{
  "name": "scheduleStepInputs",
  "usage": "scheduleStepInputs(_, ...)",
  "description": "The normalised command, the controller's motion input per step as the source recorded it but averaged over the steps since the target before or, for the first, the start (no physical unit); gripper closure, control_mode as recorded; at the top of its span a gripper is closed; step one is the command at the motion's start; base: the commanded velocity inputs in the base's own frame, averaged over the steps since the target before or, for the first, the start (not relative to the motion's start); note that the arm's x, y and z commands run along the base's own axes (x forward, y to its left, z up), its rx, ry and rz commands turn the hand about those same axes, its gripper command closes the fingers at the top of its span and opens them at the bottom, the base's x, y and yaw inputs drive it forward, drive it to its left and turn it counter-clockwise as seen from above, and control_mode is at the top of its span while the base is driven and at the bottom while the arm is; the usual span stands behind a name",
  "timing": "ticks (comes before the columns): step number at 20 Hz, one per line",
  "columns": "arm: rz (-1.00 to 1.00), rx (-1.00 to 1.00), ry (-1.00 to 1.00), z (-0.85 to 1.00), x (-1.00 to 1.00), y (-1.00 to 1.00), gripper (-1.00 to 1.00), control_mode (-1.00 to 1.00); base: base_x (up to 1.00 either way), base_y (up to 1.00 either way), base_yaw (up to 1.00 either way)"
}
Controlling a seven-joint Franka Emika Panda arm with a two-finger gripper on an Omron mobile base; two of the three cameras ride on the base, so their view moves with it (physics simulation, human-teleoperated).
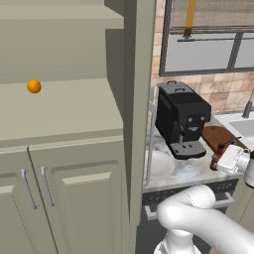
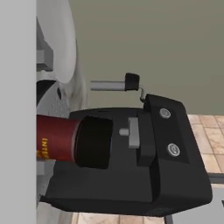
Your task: Pick the fish from the plate and place it on the cutting board. Then pick the condiment bottle from the cabinet and place it next to the cutting board.
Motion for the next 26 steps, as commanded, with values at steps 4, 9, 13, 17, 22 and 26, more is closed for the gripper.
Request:
scheduleStepInputs(4,0.0,0.0,0.0,-0.09,0.0,0.0,-1.0,-1.0,0.0,0.0,0.0)
scheduleStepInputs(9,0.0,0.0,0.0,-0.07,0.0,0.0,-1.0,-1.0,0.0,0.0,0.0)
scheduleStepInputs(13,0.0,0.0,0.0,-0.05,0.0,0.0,-1.0,-1.0,0.0,0.0,0.0)
scheduleStepInputs(17,0.0,0.0,0.0,-0.01,0.0,0.07,-1.0,-1.0,0.0,0.0,0.0)
scheduleStepInputs(22,0.0,0.0,0.0,0.0,0.0,0.14,-1.0,-1.0,0.0,0.0,0.0)
scheduleStepInputs(26,0.0,0.0,0.0,0.0,0.0,0.19,-1.0,-1.0,0.0,0.0,0.0)
